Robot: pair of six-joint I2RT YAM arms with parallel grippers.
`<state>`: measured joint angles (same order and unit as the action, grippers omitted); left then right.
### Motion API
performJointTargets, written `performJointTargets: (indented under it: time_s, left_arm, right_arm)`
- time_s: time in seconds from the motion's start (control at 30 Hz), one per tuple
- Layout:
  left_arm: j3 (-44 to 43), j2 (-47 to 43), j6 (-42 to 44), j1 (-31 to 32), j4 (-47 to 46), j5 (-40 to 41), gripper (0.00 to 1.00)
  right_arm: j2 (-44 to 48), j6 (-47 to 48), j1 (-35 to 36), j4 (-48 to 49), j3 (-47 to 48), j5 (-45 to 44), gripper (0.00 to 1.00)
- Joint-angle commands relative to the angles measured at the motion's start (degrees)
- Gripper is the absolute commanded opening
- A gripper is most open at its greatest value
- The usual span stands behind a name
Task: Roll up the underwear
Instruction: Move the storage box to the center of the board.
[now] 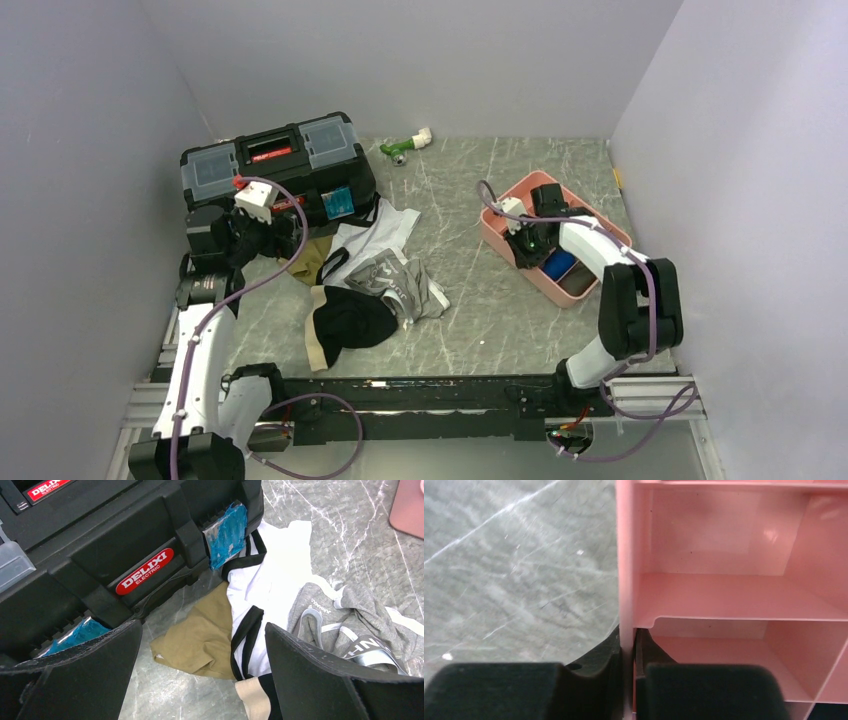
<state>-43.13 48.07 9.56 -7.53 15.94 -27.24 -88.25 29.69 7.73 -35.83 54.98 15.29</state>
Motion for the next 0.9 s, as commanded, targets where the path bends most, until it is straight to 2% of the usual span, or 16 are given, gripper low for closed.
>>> performJointTargets:
  time_s: [0.0,0.03,0.37,0.67,0.77,0.87]
  left_arm:
    - [-3.6,1.2,1.2,-0.3,0.2,0.6,0.99]
    - [-3.8,1.6,1.2,-0.3,0.2,0.7,0.99]
    - [-4.8,4.6,6.9,0.9,2.7,-2.1,0.99]
    - [-2.9,8.4,13.7,11.3,4.7,1.4,0.99]
    - [-2.8,10.7,15.0,16.4,4.1,2.9,0.99]
    - [-3.7,13.9,17.3,23.0,4.1,4.6,0.99]
  right_arm:
    - [-4.3,2.0,0.2,-1.6,7.1,-1.8,0.03]
    - [-5.4,2.5,0.2,-2.2,8.2,-2.1,0.0]
    - [-14.9,5.5,0.9,-6.1,19.7,-2.0,0.0]
    - [-20.5,3.3,5.5,-4.4,23.8,-2.6,0.0]
    - [-21.6,2.2,6.7,-3.9,25.0,-3.3,0.08]
    - [-21.5,0.9,7.0,-4.0,26.1,-3.3,0.28]
